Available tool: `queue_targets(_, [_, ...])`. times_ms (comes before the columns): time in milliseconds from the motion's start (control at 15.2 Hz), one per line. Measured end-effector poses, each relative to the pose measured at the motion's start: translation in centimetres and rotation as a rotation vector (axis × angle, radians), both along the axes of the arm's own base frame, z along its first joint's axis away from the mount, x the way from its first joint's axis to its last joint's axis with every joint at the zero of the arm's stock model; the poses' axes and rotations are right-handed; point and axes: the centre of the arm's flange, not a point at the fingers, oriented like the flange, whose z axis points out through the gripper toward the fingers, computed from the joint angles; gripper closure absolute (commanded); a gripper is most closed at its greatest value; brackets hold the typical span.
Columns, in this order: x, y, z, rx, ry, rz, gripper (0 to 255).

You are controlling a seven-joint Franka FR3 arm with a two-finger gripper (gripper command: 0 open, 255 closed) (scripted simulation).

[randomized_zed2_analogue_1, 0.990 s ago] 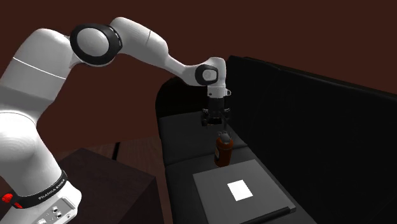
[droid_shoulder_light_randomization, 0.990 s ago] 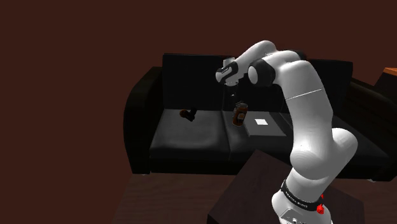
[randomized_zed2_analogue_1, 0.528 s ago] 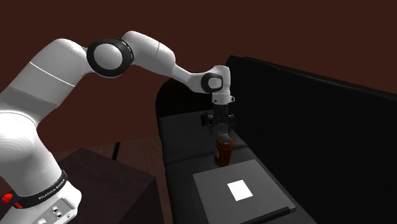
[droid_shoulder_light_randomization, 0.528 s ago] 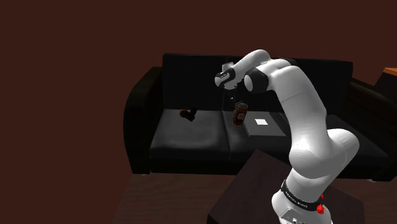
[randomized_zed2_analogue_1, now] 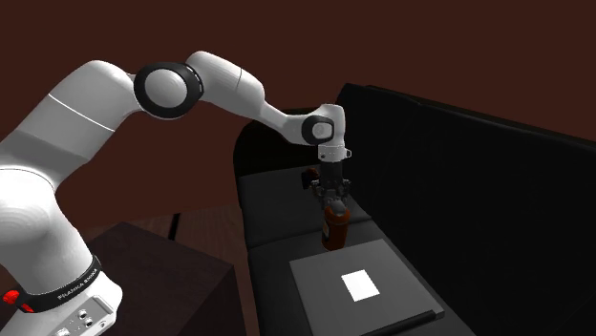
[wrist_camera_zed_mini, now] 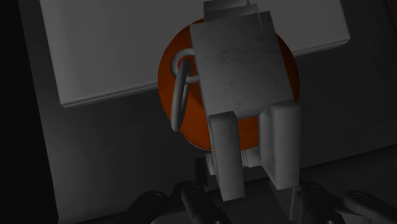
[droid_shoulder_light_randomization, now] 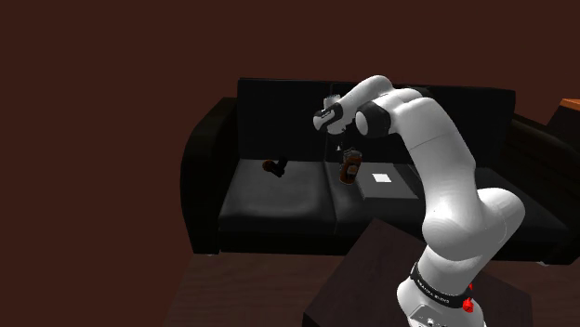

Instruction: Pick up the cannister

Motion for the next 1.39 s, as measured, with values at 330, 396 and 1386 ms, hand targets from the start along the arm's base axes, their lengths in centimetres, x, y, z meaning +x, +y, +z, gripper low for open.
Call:
queue_targets(330, [0.0, 0.0, 0.0, 0.0, 0.0, 0.0, 255])
queue_targets(396, [0.0, 0.0, 0.0, 0.0, 0.0, 0.0, 255])
queue_targets(1386, [0.0, 0.0, 7.2, 0.001, 0.001, 0.0, 255])
